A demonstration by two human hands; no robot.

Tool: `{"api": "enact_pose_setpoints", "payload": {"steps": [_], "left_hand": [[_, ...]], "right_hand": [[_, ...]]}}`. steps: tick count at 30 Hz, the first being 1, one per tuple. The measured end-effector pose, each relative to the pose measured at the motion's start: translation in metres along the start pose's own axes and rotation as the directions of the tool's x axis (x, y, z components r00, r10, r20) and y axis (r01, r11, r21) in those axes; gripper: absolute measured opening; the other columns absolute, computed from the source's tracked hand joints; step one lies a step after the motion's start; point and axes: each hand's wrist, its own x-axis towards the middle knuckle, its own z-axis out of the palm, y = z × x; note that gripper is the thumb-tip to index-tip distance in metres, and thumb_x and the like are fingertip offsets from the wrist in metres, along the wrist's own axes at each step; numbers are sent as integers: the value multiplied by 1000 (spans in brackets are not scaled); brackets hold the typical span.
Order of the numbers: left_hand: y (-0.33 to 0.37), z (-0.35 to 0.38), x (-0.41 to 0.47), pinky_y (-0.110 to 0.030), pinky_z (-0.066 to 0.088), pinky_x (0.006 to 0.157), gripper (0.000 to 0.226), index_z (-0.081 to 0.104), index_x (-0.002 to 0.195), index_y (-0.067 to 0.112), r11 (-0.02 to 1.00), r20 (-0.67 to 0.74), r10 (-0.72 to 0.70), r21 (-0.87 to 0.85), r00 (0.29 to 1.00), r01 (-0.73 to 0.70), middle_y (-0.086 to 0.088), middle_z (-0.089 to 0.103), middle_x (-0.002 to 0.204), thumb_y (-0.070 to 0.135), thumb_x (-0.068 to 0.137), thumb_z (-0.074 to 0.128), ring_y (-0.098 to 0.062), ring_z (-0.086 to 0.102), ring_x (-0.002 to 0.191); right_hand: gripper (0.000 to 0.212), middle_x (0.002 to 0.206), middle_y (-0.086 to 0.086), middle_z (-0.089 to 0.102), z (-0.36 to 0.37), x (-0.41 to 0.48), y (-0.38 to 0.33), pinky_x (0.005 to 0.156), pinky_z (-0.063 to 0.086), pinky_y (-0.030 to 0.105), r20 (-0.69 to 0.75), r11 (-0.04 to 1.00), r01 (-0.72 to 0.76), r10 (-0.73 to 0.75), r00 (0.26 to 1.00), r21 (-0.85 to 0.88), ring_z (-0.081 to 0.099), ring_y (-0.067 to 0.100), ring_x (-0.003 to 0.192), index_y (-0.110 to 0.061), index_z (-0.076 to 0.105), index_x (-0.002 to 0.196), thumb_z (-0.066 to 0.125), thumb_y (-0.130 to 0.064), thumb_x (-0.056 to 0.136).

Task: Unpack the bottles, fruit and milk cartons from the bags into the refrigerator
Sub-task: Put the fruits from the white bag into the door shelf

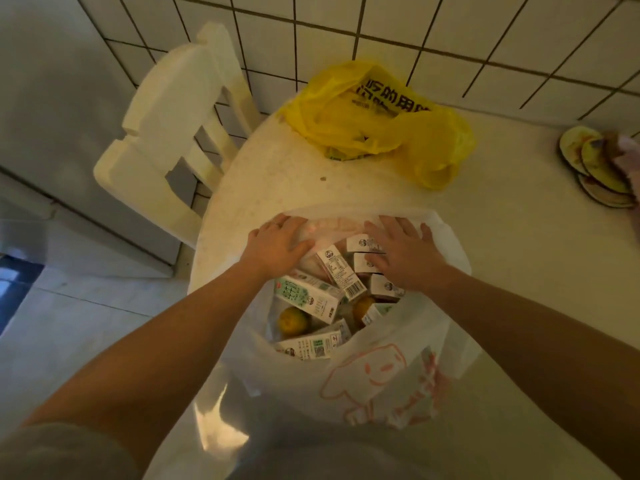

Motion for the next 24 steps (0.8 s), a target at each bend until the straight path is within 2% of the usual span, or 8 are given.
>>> {"api": "enact_pose_setpoints", "payload": {"steps": [3, 5, 8, 10, 12, 15, 19, 24], "left_hand": [[-7, 2, -1, -54, 34, 110, 58, 40, 145, 38, 999, 15, 2, -33, 1000, -2, -3, 39, 154, 67, 95, 35, -31, 39, 138], [-7, -2, -8, -49, 41, 103, 53, 51, 138, 30, 998, -67, 52, -24, 996, -54, -4, 48, 143, 61, 96, 44, -30, 50, 126], [0, -13, -26, -45, 48, 84, 44, 63, 118, 22, 972, -246, 234, 33, 941, -233, -5, 58, 119, 53, 89, 53, -31, 56, 103], [4, -18, -41, -42, 49, 77, 36, 66, 111, 22, 913, -214, 399, 1, 892, -408, -3, 62, 111, 46, 85, 56, -29, 57, 96], [3, -17, -54, -42, 50, 78, 35, 66, 116, 27, 876, -53, 480, -12, 875, -481, 1, 62, 117, 37, 82, 67, -26, 56, 102], [1, -9, -63, -43, 45, 91, 56, 55, 134, 37, 918, 154, 369, 94, 916, -386, 8, 52, 139, 35, 81, 73, -23, 44, 126], [0, -7, -65, -42, 41, 92, 64, 47, 139, 39, 924, 131, 335, 150, 933, -353, 8, 54, 136, 40, 81, 73, -23, 44, 126], [-9, -9, -68, -41, 40, 92, 48, 53, 132, 33, 929, 94, 268, 238, 959, -283, 6, 59, 126, 46, 87, 66, -22, 47, 118]], "right_hand": [[65, 163, -1, 17, -1, 5, -3, 116, 20, 61, 89, 993, -3, -7, 996, 117, 17, 27, 148, -32, 12, 156, 34, -56, 100], [62, 163, -1, 21, -8, 7, -6, 116, 21, 59, 95, 990, -16, 2, 995, 139, 21, 26, 148, -30, 17, 155, 35, -52, 101], [50, 154, 1, 40, -27, -2, -15, 117, 22, 54, -46, 996, 0, 5, 999, 91, 37, 26, 140, -23, 39, 148, 43, -41, 101], [39, 136, 5, 57, -38, -17, -25, 106, 34, 48, -218, 990, 97, -73, 973, 101, 52, 28, 123, -18, 55, 134, 53, -32, 97], [28, 120, 4, 63, -42, -37, -41, 91, 44, 42, -283, 959, 207, -148, 948, 191, 58, 26, 105, -17, 63, 120, 59, -25, 93], [22, 109, -4, 63, -34, -60, -61, 79, 53, 37, -125, 935, 221, -193, 973, 275, 59, 17, 93, -23, 63, 115, 55, -27, 95], [26, 106, -4, 60, -12, -74, -65, 77, 55, 36, 49, 978, 140, -149, 988, 157, 58, 16, 92, -24, 63, 117, 46, -31, 97], [33, 109, 1, 63, -5, -85, -64, 81, 53, 37, 115, 992, 4, -18, 993, 125, 58, 20, 97, -23, 60, 124, 46, -35, 97]]}}
